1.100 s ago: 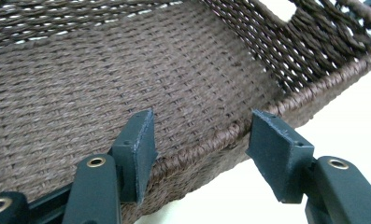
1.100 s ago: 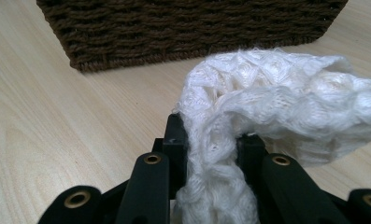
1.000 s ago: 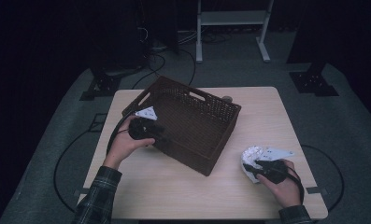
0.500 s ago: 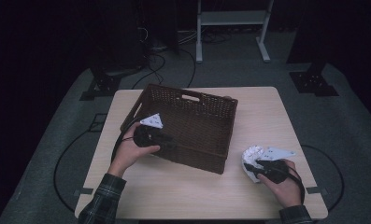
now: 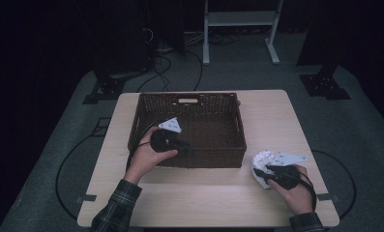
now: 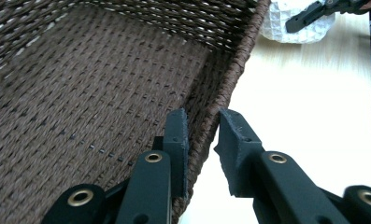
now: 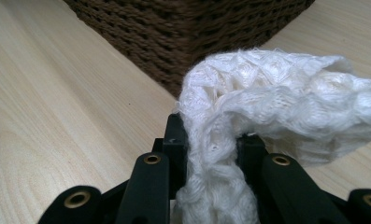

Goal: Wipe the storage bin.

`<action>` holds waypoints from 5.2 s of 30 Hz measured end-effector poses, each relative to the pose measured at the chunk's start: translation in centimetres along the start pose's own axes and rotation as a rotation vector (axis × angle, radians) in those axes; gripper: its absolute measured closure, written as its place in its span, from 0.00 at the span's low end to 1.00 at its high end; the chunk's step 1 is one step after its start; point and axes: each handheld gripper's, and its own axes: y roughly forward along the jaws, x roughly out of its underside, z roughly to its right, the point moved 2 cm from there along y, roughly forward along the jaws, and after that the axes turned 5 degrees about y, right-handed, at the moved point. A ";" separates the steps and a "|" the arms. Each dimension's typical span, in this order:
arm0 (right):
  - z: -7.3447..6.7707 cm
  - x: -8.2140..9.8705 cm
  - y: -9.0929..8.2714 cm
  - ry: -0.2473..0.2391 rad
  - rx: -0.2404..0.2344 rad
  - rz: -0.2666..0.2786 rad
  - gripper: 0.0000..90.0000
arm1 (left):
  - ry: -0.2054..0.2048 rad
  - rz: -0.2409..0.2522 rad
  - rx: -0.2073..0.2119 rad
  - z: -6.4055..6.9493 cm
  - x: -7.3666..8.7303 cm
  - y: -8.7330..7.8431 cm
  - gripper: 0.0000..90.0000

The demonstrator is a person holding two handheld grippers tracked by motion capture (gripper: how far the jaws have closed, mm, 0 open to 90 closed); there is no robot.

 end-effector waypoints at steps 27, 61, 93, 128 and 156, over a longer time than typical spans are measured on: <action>0.0 0.0 0.1 -0.015 -0.002 -0.005 0.79 | -0.021 0.010 0.035 1.1 -2.3 1.1 0.84; -0.3 0.0 0.4 -0.014 -0.008 -0.013 0.79 | -0.018 0.088 0.154 -0.8 -0.4 -0.1 0.86; -0.4 -0.1 0.5 -0.016 -0.009 -0.014 0.79 | -0.042 0.079 0.141 0.4 0.1 1.3 0.89; -0.3 -2.4 0.6 -0.042 -0.009 0.048 0.79 | -0.042 0.084 0.121 0.4 0.2 0.6 0.88; 0.9 -4.9 0.6 -0.050 0.029 0.096 0.79 | -0.080 0.195 0.188 -0.2 1.6 0.0 0.92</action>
